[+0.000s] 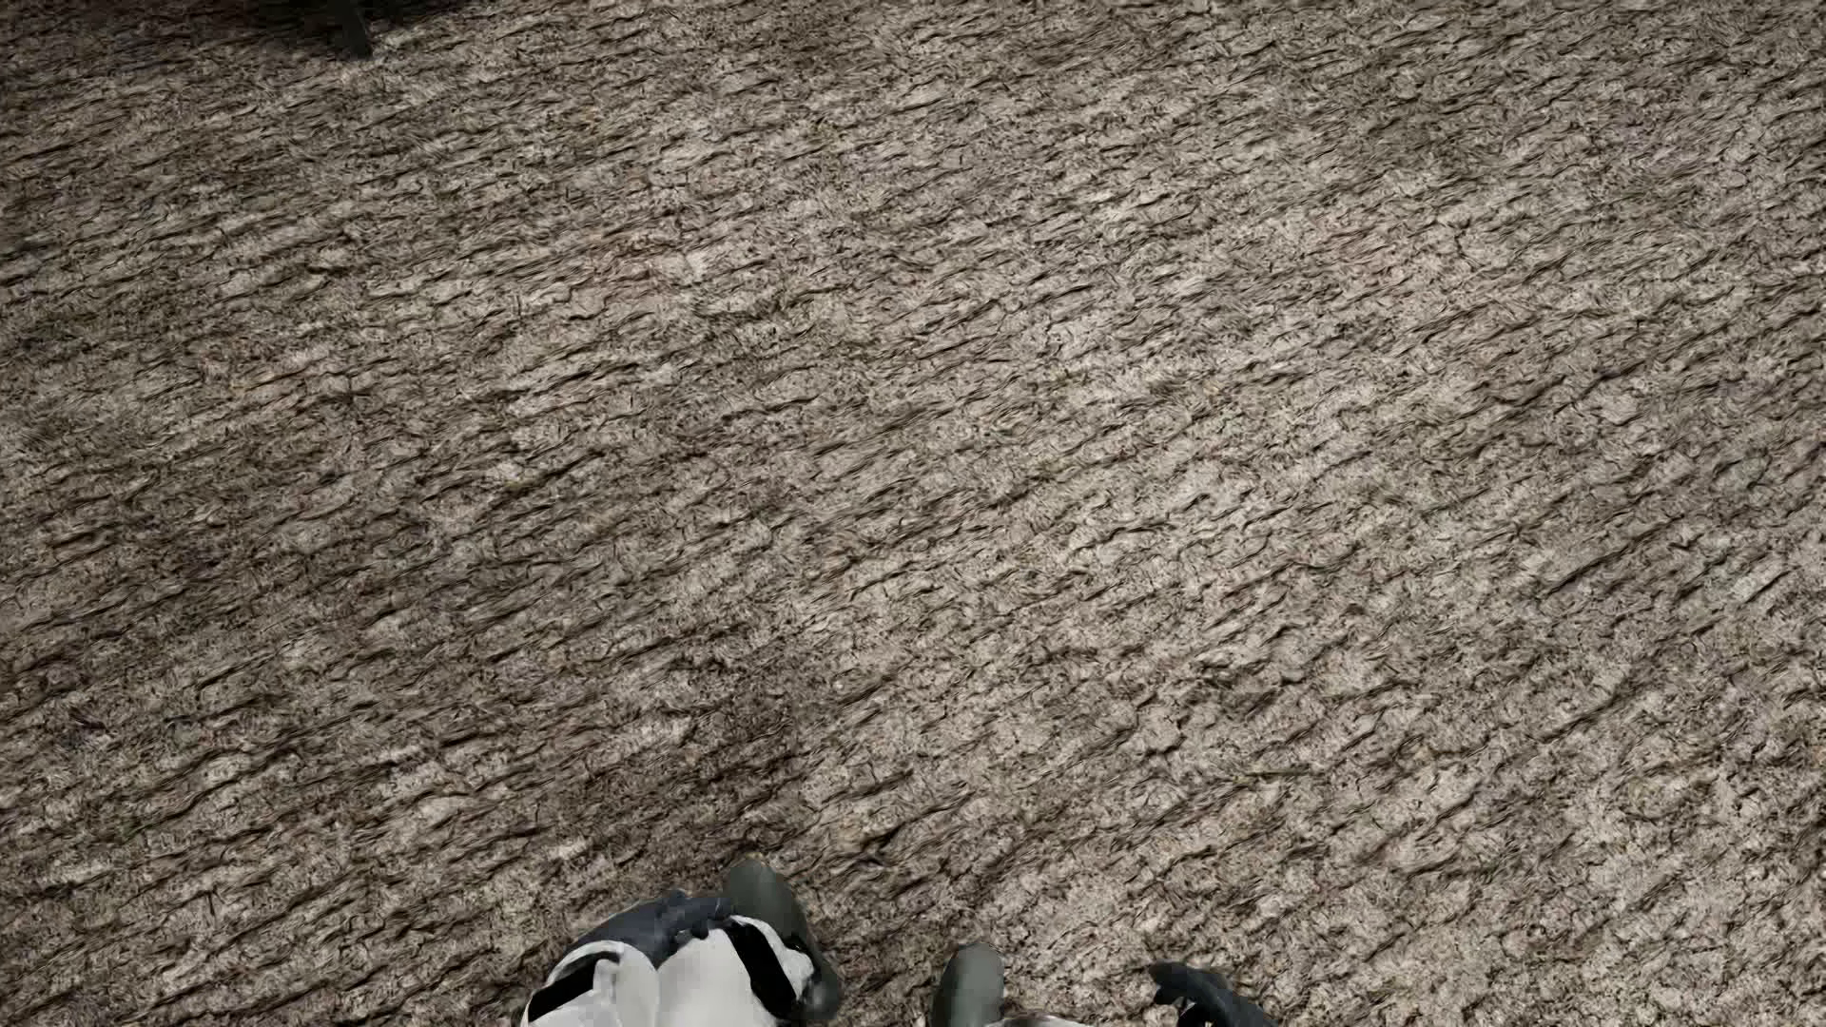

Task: Walk towards the desk

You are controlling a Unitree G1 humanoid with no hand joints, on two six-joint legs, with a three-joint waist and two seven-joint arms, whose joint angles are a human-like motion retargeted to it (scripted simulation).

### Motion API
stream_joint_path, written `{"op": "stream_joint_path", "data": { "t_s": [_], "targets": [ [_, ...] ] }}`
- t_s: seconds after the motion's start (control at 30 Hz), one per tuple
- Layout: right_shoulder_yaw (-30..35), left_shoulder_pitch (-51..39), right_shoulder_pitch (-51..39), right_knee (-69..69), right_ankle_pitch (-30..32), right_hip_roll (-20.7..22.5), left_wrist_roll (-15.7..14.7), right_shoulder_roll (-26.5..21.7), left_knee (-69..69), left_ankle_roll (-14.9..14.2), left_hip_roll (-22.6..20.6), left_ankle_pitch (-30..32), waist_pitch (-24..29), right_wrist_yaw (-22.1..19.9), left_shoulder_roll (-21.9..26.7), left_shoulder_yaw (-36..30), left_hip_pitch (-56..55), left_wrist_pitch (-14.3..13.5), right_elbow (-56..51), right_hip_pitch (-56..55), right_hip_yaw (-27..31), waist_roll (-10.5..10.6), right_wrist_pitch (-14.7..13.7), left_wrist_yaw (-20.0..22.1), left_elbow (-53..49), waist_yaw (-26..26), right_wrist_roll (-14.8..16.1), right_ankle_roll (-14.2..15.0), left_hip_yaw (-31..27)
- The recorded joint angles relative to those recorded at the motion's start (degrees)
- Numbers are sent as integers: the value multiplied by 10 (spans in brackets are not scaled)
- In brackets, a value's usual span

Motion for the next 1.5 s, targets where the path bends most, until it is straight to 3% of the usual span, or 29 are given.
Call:
{"op": "stream_joint_path", "data": {
  "t_s": [0.1,0.17,0.23,0.33,0.37,0.43,0.5,0.57,0.6,0.67,0.73,0.77,0.83,0.87,0.9,0.93,1.0,1.07,1.1,1.13,1.17,1.23,1.33,1.4,1.5],
  "targets": [
    [-8,28,0,31,-15,-1,6,6,83,-22,25,6,-2,4,0,12,-9,2,1,19,9,2,9,-9,-2,1,1,-6,-22],
    [-20,44,9,49,-23,-5,-1,13,138,-49,26,25,-4,3,-3,27,-26,4,3,33,12,1,14,-7,1,3,3,-7,-70],
    [-32,53,20,58,-26,-14,-5,18,184,-84,-20,40,-6,3,-4,37,-53,4,10,53,11,0,20,4,5,5,2,-2,-192],
    [-41,61,36,68,-40,-33,5,15,161,-137,-137,-10,-12,11,1,30,-12,7,39,73,10,2,27,-15,16,2,-8,11,-397],
    [-41,69,36,73,-48,-40,3,9,129,-135,-142,-51,-15,13,1,33,21,6,52,75,14,3,30,-19,19,-1,-13,15,-402],
    [-50,79,36,98,-63,-63,2,-3,54,-107,-141,-94,-19,18,-7,35,79,7,65,70,28,-1,35,-21,31,-6,-17,29,-355],
    [-72,68,38,174,-65,-96,15,2,29,-114,-161,-91,-20,17,-3,21,97,8,53,38,42,-16,38,-30,52,-13,-10,48,-346],
    [-100,34,58,233,-52,-125,34,23,5,-126,-173,-82,-22,7,17,-11,111,10,30,18,51,-28,27,-49,80,-21,10,89,-352],
    [-115,15,65,249,-50,-145,39,33,-11,-127,-177,-74,-24,5,25,-22,118,14,23,18,46,-32,23,-49,93,-24,19,91,-358],
    [-123,-9,60,256,-32,-200,40,35,-48,-133,-178,-52,-30,1,39,-25,134,18,22,41,12,-37,39,-46,91,-25,3,70,-371],
    [-121,-19,55,238,-18,-267,24,15,-82,-142,-175,-32,-39,19,53,-10,147,5,30,80,-46,-40,47,-27,65,-21,-29,41,-379],
    [-122,-15,48,217,-9,-307,13,7,-96,-148,-170,-25,-45,31,59,6,152,-6,33,108,-100,-43,46,-12,43,-17,-41,13,-377],
    [-140,12,30,145,41,-368,-8,6,-110,-163,-151,-17,-55,38,73,49,160,-20,32,184,-263,-51,39,21,-4,-5,-39,-39,-359],
    [-142,34,20,107,79,-376,-19,9,-114,-172,-136,-13,-59,33,76,77,164,-24,27,216,-339,-55,32,38,-24,1,-37,41,-346],
    [-130,61,10,98,46,-368,-32,9,-107,-182,-120,-13,-60,29,76,110,168,-25,21,219,-340,-58,23,53,-37,0,-44,93,-333],
    [-108,88,0,106,19,-355,-47,11,-97,-192,-97,-9,-59,26,74,145,170,-20,13,207,-316,-59,12,65,-43,-2,-52,118,-321],
    [-66,138,-6,150,-22,-311,-72,14,-65,-198,-27,25,-53,31,58,212,168,-1,-9,162,-257,-53,-25,82,-20,-7,-60,85,-282],
    [-40,163,5,142,-45,-232,-65,26,-12,-197,59,102,-45,34,38,210,148,28,-40,146,-215,-44,-56,53,21,-11,-51,55,-260],
    [-34,176,13,133,-53,-191,-40,29,25,-176,109,146,-39,33,36,178,135,28,-55,145,-195,-38,-67,13,42,-12,-43,38,-231],
    [-39,187,19,133,-62,-159,-11,28,65,-104,156,154,-34,33,29,145,123,21,-66,140,-172,-30,-67,-27,61,-10,-29,25,-194],
    [-52,197,24,135,-72,-133,6,28,114,-54,162,115,-29,29,15,125,110,15,-73,134,-145,-25,-58,-50,67,-4,-14,19,-197],
    [-92,209,39,122,-84,-89,5,31,219,-66,84,48,-22,10,-32,140,69,18,-90,130,-91,-20,-39,-65,74,12,17,22,-277],
    [-129,231,42,80,-85,-34,3,12,303,-143,-65,24,-22,7,-85,182,7,5,-111,128,-22,-17,-29,-46,30,25,60,35,-316],
    [-133,255,28,57,-78,8,16,-3,306,-164,-148,24,-24,12,-94,207,-31,-10,-131,123,38,-15,-29,-34,-11,32,58,25,-305],
    [-98,305,-43,60,-71,89,50,-9,220,-197,-267,25,-26,8,-78,237,-67,-20,-131,111,158,-11,-32,-8,-73,41,54,-13,-312]
  ]
}}
